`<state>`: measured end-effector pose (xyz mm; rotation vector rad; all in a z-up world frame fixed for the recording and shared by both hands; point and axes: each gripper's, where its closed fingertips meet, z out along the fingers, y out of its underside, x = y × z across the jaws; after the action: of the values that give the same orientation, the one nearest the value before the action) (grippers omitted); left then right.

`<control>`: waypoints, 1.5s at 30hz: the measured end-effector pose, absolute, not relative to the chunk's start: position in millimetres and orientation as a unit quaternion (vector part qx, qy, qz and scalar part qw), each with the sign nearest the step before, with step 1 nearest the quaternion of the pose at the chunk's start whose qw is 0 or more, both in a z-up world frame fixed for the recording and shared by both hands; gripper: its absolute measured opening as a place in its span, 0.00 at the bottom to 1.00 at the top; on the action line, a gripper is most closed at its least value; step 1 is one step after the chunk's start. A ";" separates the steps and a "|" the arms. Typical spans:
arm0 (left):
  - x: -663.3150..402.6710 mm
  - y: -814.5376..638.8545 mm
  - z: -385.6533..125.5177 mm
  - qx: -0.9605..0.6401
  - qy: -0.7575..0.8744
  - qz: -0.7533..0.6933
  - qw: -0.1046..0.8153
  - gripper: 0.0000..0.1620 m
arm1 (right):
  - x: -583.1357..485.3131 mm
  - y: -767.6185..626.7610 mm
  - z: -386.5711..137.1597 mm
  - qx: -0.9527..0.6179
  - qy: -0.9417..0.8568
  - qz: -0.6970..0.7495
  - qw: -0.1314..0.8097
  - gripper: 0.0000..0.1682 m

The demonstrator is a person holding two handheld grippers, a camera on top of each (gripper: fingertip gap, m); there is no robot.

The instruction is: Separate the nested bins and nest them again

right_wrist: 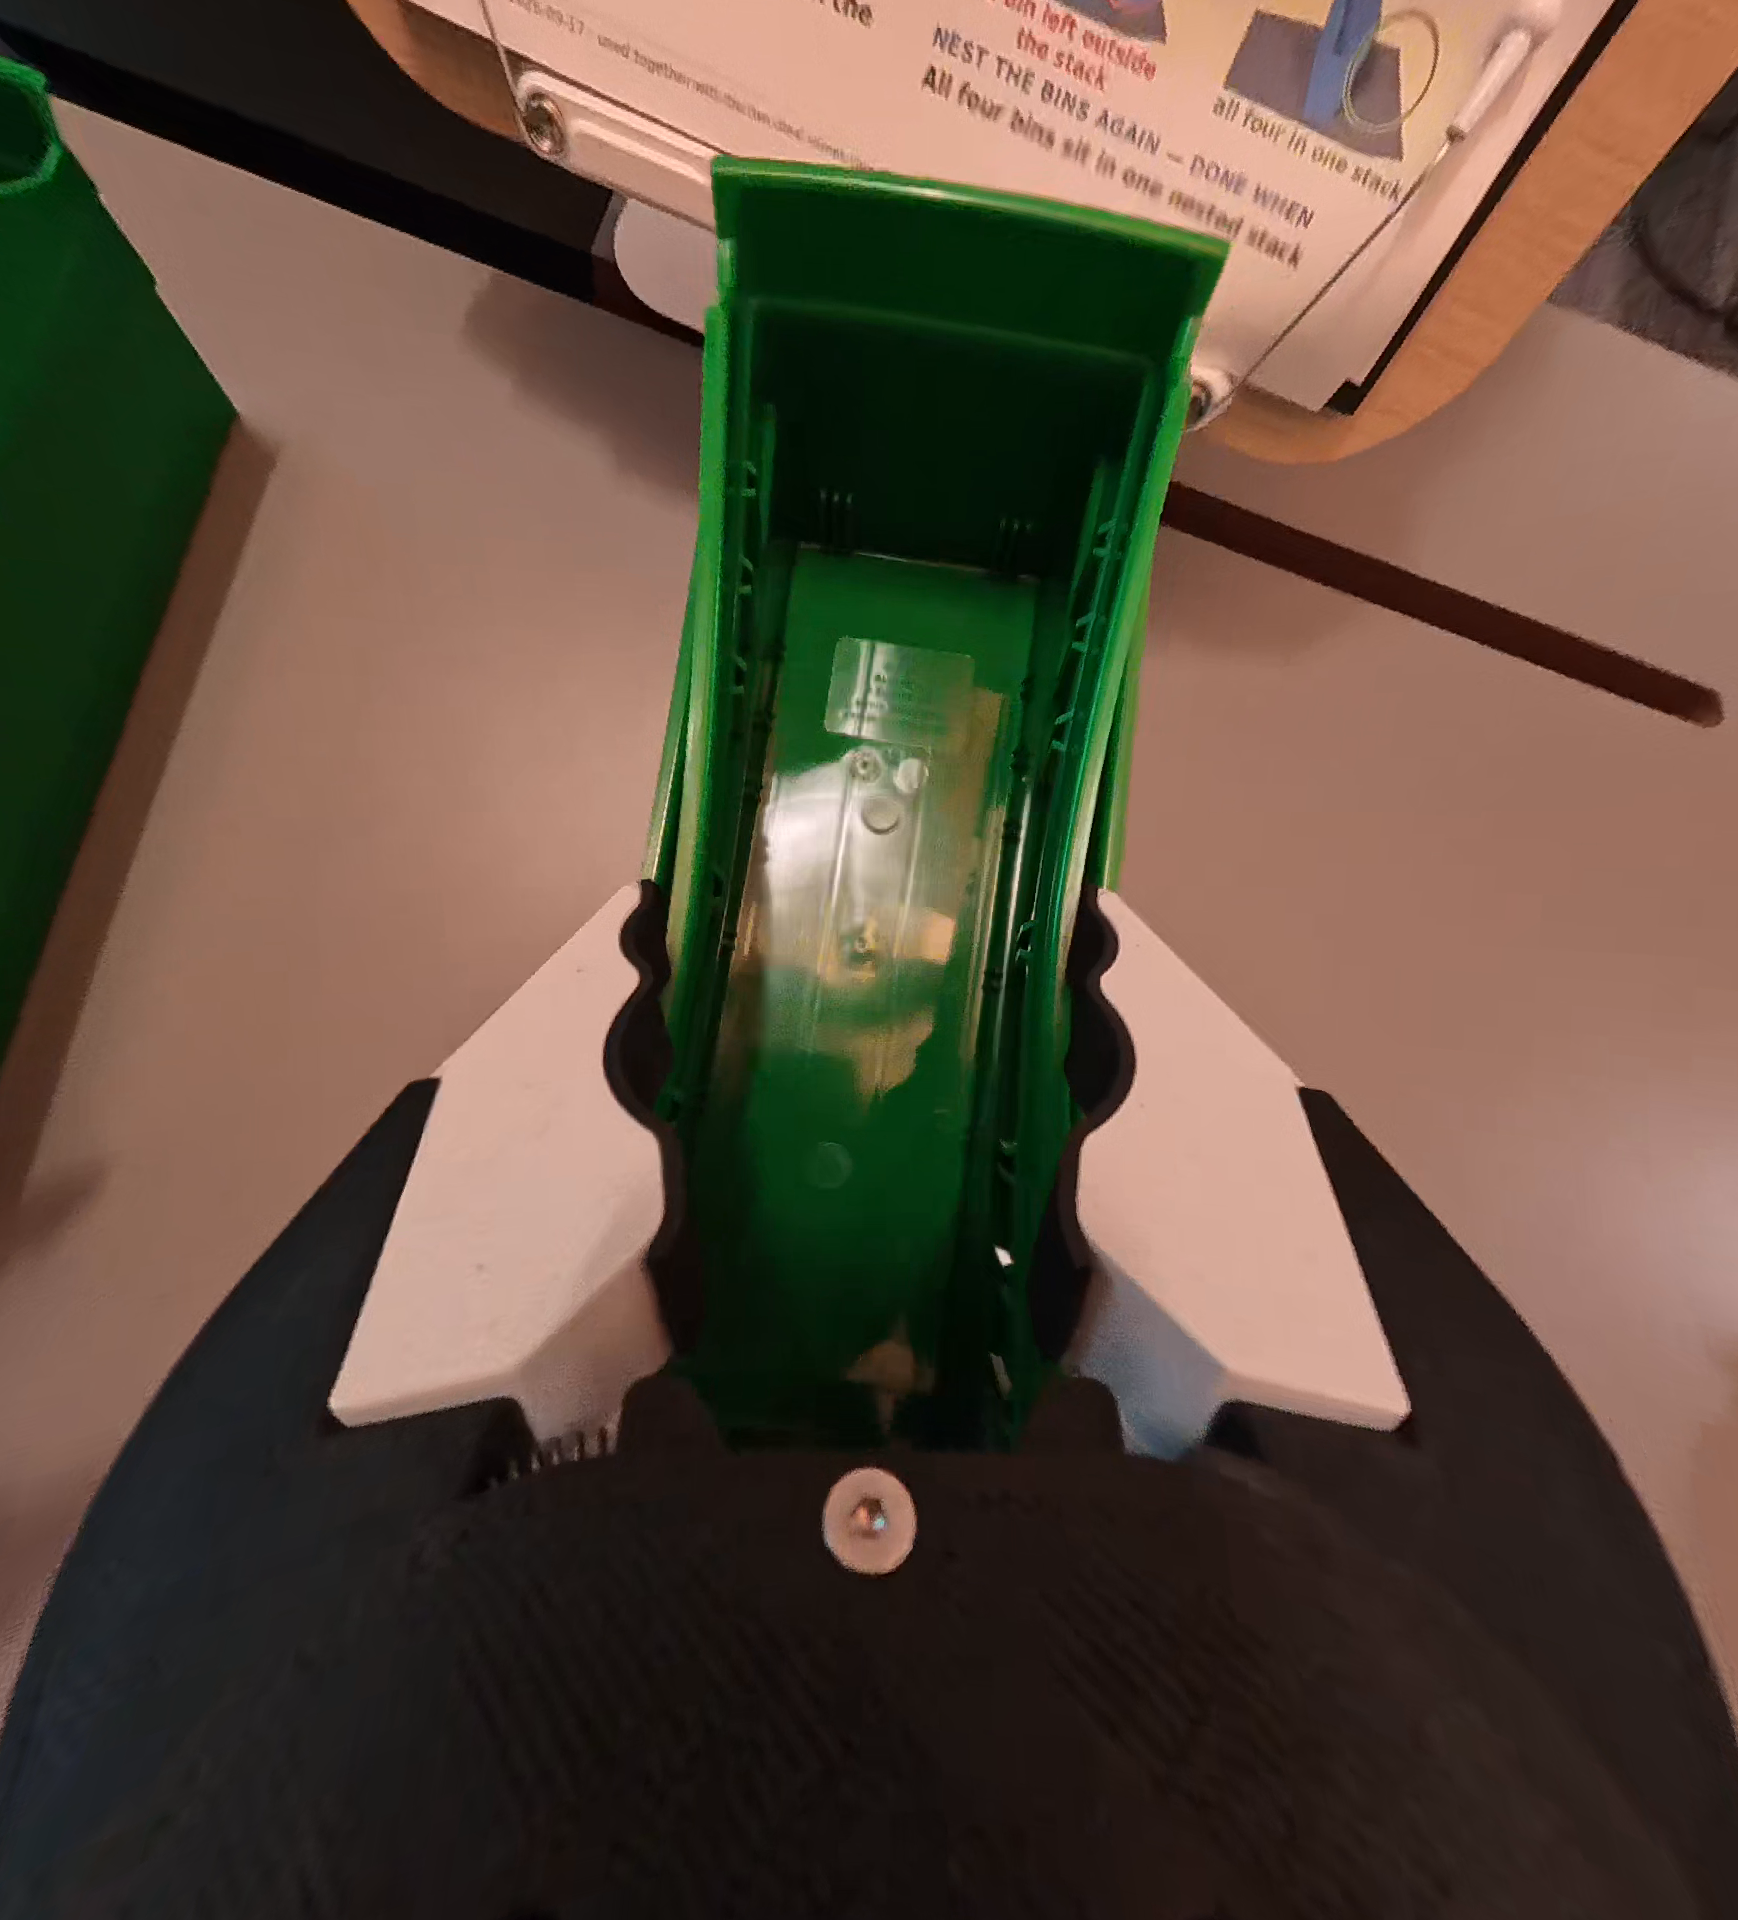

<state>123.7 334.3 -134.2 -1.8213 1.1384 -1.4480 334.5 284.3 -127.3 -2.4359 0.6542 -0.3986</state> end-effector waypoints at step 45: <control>120.9 331.0 -133.1 -0.672 0.426 -0.548 0.257 0.53 | 342.6 254.8 -154.1 -0.944 0.267 -0.121 0.153 0.46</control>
<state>120.9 331.0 -133.1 -1.8237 1.1570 -1.4869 342.6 254.8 -154.1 -2.7070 0.7644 -0.3464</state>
